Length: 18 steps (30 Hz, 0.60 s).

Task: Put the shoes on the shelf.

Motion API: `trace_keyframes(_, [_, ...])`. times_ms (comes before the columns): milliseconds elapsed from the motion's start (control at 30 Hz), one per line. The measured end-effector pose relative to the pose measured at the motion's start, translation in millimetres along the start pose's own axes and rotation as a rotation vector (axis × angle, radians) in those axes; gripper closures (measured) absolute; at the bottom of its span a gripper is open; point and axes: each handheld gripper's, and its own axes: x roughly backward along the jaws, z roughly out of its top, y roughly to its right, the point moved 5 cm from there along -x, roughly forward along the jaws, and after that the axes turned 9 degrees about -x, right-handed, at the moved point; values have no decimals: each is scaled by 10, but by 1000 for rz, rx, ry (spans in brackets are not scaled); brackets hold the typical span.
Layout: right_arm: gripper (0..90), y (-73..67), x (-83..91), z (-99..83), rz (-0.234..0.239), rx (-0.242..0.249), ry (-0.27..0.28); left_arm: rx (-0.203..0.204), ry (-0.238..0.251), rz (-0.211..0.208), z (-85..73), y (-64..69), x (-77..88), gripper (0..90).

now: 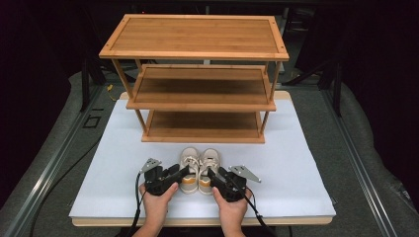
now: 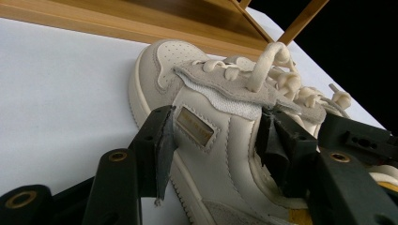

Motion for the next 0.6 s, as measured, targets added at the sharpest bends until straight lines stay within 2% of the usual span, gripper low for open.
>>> trace_keyframes(67, [512, -5, 4, -5, 16, -4, -5, 4, 5, -2, -4, -2, 0, 467])
trace_keyframes(100, [513, -2, 0, -3, -1, -5, 3, 5, 9, -2, -5, -2, 0, 467])
trace_keyframes(133, [515, -5, -9, 0, 7, -10, 14, 9, 12, -3, -7, -1, 0, 468])
trace_keyframes(200, [519, -7, 0, -4, 6, -13, -1, 6, 16, -1, -13, -4, 1, 474])
trace_keyframes(233, [521, -9, -16, 1, 7, -18, 23, 8, 19, 2, -15, -8, 1, 482])
trace_keyframes(267, [523, -4, -8, -2, -7, -21, 13, 8, 22, -2, -18, -14, 3, 491])
trace_keyframes(333, [523, -1, -1, -4, 3, -20, 4, 9, 26, -9, -21, -20, 4, 493])
trace_keyframes(367, [523, 3, -6, -3, -17, -22, 15, 7, 27, -10, -22, -20, 4, 494])
trace_keyframes(400, [523, -1, -8, -5, 6, -23, 19, 6, 27, -9, -22, -19, 4, 494])
trace_keyframes(600, [510, -1, 0, -14, 3, -31, 17, 9, 32, -2, -27, -15, 5, 494])
